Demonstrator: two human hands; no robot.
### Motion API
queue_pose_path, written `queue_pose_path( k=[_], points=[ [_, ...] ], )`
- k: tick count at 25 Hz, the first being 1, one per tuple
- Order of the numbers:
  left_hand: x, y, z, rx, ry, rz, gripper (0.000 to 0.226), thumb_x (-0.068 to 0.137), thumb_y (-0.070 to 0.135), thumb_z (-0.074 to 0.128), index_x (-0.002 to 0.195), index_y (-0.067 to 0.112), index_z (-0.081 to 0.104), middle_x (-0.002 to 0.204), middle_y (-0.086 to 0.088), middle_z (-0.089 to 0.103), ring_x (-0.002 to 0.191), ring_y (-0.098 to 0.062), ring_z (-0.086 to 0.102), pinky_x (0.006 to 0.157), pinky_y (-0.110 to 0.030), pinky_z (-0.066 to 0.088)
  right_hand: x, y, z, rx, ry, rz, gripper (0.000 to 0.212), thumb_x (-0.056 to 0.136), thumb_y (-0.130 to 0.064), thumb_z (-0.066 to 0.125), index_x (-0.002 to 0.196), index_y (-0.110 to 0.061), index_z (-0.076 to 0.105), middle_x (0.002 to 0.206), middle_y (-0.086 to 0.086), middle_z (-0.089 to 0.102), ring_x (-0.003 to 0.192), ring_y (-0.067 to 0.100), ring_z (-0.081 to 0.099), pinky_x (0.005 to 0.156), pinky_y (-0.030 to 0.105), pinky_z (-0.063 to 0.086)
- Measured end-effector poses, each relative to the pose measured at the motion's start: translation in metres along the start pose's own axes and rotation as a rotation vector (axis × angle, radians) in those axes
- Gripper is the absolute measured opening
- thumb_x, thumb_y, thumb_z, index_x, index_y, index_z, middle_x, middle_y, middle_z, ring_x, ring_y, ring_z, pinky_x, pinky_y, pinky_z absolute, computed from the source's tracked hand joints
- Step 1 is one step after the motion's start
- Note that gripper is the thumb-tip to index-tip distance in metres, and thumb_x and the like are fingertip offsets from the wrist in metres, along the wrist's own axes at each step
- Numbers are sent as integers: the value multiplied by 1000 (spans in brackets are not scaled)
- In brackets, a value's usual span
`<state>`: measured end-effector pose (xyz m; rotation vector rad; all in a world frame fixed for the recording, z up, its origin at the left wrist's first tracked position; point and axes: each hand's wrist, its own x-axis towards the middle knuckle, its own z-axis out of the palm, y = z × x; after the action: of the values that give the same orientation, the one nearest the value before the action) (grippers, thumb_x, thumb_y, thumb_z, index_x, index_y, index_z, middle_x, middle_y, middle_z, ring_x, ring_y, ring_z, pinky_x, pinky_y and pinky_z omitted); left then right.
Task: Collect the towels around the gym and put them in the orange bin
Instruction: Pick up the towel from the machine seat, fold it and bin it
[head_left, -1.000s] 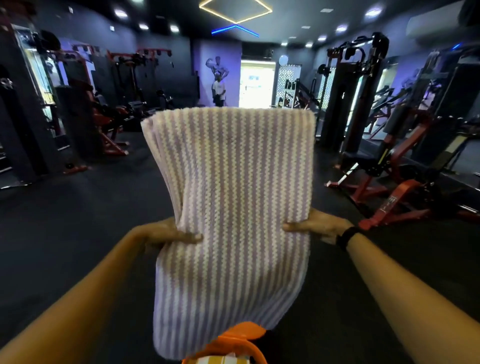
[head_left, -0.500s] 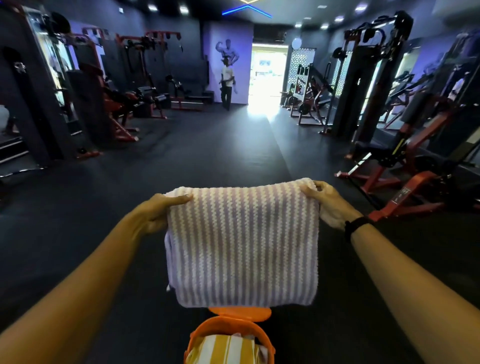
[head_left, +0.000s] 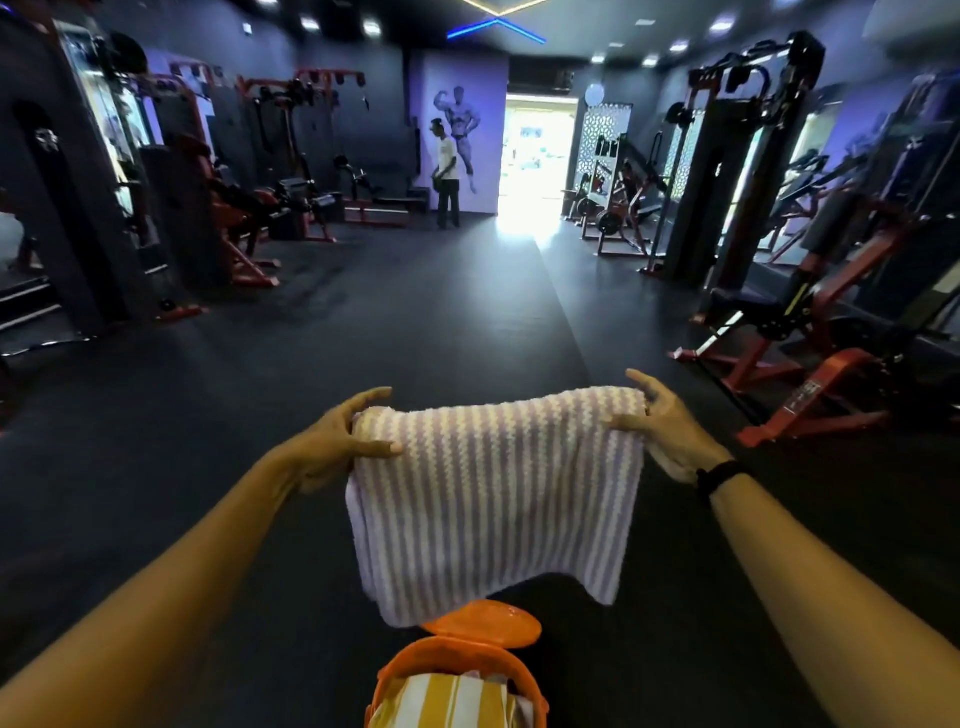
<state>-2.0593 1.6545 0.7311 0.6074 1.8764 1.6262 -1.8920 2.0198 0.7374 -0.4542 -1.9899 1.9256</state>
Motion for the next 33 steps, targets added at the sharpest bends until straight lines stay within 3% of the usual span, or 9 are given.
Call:
queue_pose_path(
  k=[4, 9, 11, 14, 19, 24, 28, 31, 33],
  points=[
    [14, 15, 8, 587, -129, 137, 79, 36, 43, 82, 110, 21, 69, 106, 7, 66, 90, 4, 61, 81, -18, 51, 2, -18, -7, -366, -50, -121, 68, 62, 19, 74, 124, -5, 58, 107, 13, 62, 94, 20, 58, 76, 20, 52],
    [22, 34, -15, 1042, 163, 121, 46, 55, 66, 74, 78, 26, 70, 87, 4, 62, 89, -13, 56, 85, -38, 44, 7, -28, -26, -858, -109, -273, 11, 74, -14, 80, 77, -11, 70, 71, -1, 64, 67, 6, 55, 66, 32, 45],
    [16, 47, -22, 1008, 0, 225, 45, 60, 72, 72, 71, 28, 68, 87, 8, 63, 88, -12, 60, 88, -41, 47, 0, -36, -29, -736, -217, -276, 11, 78, -12, 77, 75, -12, 67, 70, -7, 61, 67, 4, 54, 64, 22, 43],
    [0, 56, -21, 694, -145, -29, 44, 62, 59, 79, 79, 19, 75, 87, 3, 74, 87, -14, 69, 85, -34, 51, -13, -46, -23, -272, -268, -29, 9, 78, -15, 72, 83, -13, 65, 82, 0, 65, 77, 11, 62, 68, 21, 50],
    [20, 59, 29, 977, 200, -78, 61, 58, 75, 60, 59, 14, 57, 70, -2, 59, 67, -19, 57, 62, -31, 43, 7, -31, 39, -685, 320, -222, 47, 73, -24, 78, 58, -18, 34, 59, 1, 34, 61, 15, 34, 48, 31, 26],
    [14, 87, 97, 299, 119, -116, 32, 87, 26, 64, 96, -4, 61, 68, -8, 62, 45, -12, 59, 43, -22, 47, 1, -39, 101, -424, 27, -327, 42, 69, -37, 78, 61, -19, 42, 61, 0, 42, 61, 15, 41, 54, 35, 40],
    [11, 101, 112, -82, -6, -130, 20, 96, 4, 44, 102, -6, 60, 71, -15, 70, 58, -20, 69, 53, -29, 58, -6, -45, 106, -551, -262, -287, 66, 57, -45, 84, 101, -16, 45, 101, -1, 57, 88, 10, 53, 77, 31, 49],
    [19, 90, 103, 190, -20, 120, 11, 89, 9, 63, 98, 3, 64, 81, -11, 69, 67, -15, 65, 69, -34, 56, 2, -34, 87, -554, -132, -436, 55, 49, -38, 81, 85, -19, 45, 80, -7, 51, 75, 11, 46, 65, 33, 42],
    [28, 84, 91, 633, 165, 397, 60, 66, 36, 84, 115, 15, 58, 99, -5, 64, 86, -15, 59, 79, -34, 47, 5, -35, 74, -365, -159, -417, 46, 55, -19, 86, 87, -9, 55, 83, 1, 58, 79, 12, 52, 71, 35, 48]
  ],
)
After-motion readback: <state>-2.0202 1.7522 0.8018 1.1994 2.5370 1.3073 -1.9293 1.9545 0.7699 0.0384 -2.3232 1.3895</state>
